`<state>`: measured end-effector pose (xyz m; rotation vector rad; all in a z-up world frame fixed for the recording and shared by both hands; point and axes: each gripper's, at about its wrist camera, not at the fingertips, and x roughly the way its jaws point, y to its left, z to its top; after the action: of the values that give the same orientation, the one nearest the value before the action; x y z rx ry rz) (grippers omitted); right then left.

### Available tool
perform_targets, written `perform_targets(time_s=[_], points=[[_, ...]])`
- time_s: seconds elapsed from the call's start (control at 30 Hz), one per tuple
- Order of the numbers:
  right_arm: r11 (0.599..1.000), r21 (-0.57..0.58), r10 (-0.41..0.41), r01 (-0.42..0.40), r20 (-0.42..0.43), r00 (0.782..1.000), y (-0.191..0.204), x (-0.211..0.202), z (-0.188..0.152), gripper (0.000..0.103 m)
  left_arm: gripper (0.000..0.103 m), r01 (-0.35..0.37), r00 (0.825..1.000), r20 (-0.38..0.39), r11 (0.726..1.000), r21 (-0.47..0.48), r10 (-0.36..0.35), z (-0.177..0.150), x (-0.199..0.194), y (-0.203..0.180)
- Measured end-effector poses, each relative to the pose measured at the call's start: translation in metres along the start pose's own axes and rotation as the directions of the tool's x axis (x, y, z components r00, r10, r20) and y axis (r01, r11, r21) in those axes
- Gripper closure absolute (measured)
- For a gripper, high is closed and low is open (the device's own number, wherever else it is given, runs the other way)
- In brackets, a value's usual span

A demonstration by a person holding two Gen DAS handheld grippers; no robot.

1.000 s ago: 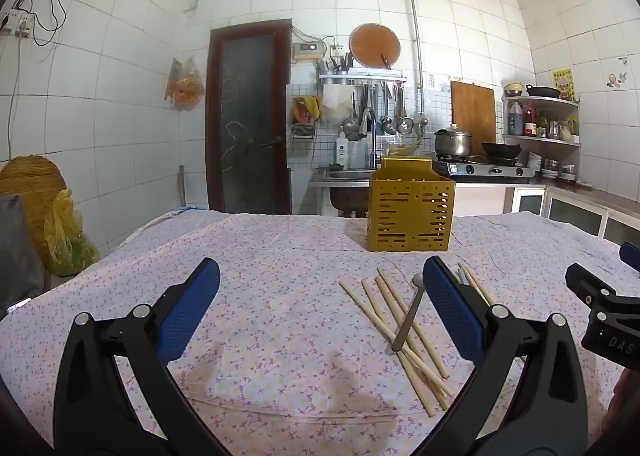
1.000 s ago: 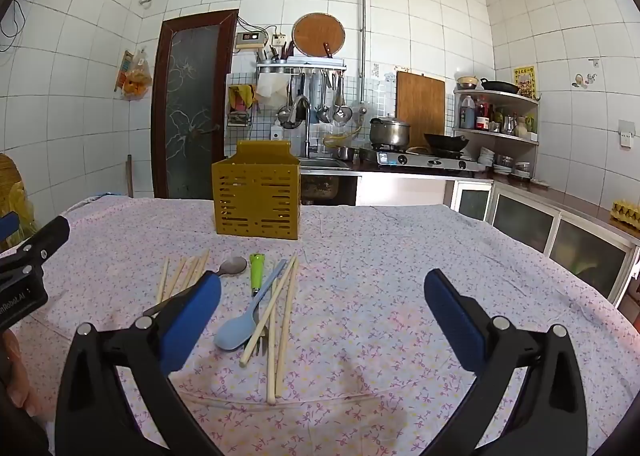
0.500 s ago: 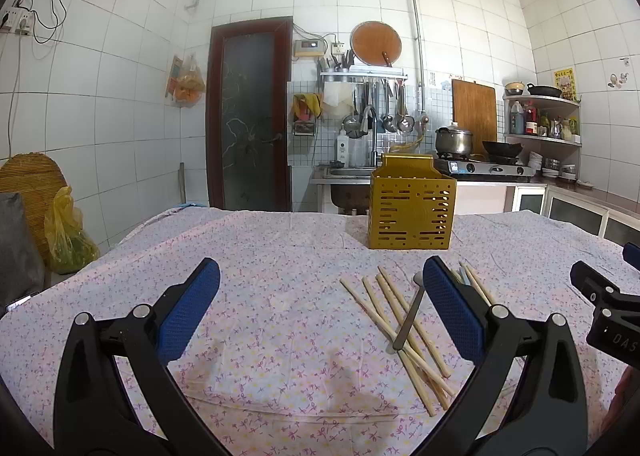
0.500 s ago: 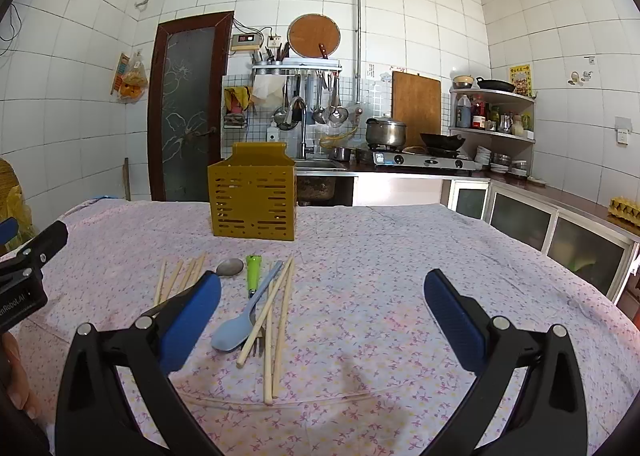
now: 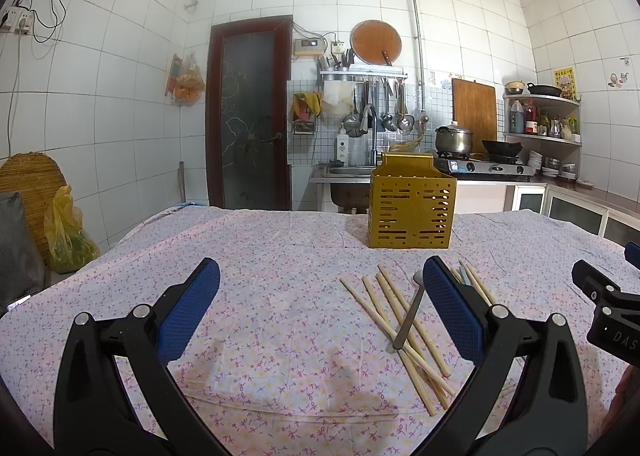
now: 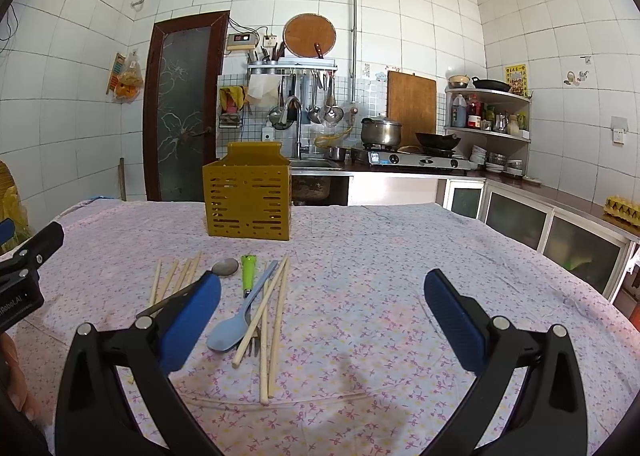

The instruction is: Organize utensils

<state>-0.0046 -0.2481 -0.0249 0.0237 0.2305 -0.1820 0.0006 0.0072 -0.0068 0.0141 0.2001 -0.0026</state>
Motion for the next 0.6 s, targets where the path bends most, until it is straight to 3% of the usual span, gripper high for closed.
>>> perform_targets(time_s=[0.6], points=[[1.0,0.0,-0.005,0.005,0.006,1.0,-0.0018,-0.0036,0.0002,0.004,0.005,-0.004,1.0,-0.006,1.0,-0.006,0.004,-0.0044,0.0045,-0.005]])
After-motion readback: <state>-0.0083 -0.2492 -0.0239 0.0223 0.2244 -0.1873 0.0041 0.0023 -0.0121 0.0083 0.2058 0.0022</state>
